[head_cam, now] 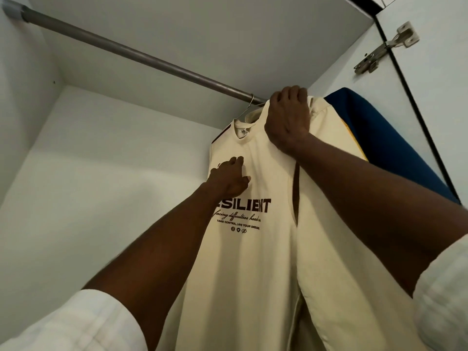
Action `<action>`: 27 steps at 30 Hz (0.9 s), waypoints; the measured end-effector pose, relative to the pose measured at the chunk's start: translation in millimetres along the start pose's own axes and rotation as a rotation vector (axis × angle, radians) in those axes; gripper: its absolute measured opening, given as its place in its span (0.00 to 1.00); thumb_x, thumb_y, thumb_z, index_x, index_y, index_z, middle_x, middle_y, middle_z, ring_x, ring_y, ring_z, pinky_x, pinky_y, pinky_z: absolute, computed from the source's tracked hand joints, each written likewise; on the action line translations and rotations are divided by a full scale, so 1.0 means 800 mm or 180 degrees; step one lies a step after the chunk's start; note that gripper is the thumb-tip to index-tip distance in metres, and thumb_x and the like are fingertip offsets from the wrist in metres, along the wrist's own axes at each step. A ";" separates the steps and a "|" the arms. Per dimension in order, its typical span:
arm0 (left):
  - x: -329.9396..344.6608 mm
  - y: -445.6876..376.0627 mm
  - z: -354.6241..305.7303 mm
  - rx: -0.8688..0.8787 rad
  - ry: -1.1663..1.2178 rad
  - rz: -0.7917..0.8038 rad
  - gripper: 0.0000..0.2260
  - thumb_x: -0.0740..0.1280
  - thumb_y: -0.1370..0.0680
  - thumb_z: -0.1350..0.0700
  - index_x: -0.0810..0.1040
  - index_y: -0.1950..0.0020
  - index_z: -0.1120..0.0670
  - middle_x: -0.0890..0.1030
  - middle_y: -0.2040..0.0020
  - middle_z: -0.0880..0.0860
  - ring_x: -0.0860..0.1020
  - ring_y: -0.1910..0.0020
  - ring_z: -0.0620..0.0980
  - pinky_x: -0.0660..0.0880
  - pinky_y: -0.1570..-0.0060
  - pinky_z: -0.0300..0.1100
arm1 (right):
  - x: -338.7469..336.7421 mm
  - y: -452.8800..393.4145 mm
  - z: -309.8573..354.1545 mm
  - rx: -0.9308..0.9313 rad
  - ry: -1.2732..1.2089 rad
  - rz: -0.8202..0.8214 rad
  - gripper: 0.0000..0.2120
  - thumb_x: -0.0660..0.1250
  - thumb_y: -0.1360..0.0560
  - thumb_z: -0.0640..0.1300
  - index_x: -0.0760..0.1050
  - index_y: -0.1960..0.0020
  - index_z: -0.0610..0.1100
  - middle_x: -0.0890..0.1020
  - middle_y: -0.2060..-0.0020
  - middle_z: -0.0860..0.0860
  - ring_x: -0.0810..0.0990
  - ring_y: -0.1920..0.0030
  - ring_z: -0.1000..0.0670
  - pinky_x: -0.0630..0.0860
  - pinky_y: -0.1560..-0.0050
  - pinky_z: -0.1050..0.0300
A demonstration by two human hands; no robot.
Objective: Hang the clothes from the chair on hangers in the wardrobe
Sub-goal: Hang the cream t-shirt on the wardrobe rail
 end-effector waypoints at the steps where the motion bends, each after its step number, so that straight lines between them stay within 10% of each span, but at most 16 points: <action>1: -0.005 0.008 -0.003 0.0008 -0.0010 -0.0002 0.30 0.60 0.18 0.46 0.54 0.21 0.56 0.61 0.23 0.56 0.63 0.26 0.59 0.64 0.32 0.59 | -0.006 0.010 0.004 -0.0064 0.0012 -0.0013 0.22 0.57 0.23 0.44 0.68 0.32 0.35 0.72 0.37 0.35 0.67 0.34 0.36 0.61 0.31 0.43; 6: -0.036 0.071 -0.021 0.0027 0.0011 -0.0105 0.26 0.60 0.18 0.49 0.59 0.24 0.57 0.67 0.26 0.57 0.67 0.29 0.59 0.67 0.36 0.56 | -0.051 0.088 0.031 -0.0430 -0.0457 0.0129 0.21 0.58 0.25 0.42 0.70 0.34 0.34 0.72 0.36 0.35 0.68 0.34 0.37 0.60 0.29 0.42; 16: -0.085 0.308 -0.080 0.0023 0.0404 -0.0427 0.16 0.60 0.18 0.55 0.73 0.33 0.58 0.79 0.39 0.57 0.77 0.42 0.59 0.71 0.44 0.52 | -0.178 0.307 0.024 -0.0233 -0.1563 0.0331 0.10 0.63 0.38 0.33 0.75 0.57 0.40 0.78 0.62 0.43 0.76 0.63 0.41 0.71 0.61 0.50; 27: -0.038 0.683 -0.188 -0.0826 0.1113 0.0333 0.08 0.61 0.21 0.59 0.80 0.52 0.57 0.82 0.57 0.56 0.78 0.58 0.59 0.74 0.56 0.52 | -0.342 0.637 -0.042 0.0656 -0.2159 0.2517 0.16 0.60 0.32 0.29 0.75 0.45 0.35 0.79 0.52 0.39 0.77 0.52 0.36 0.70 0.50 0.46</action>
Point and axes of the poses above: each hand's wrist, its own y-axis away from the middle knuckle, its own x-axis out of the palm, z = x × y, the point moved 8 cm from there along -y, towards the middle knuckle
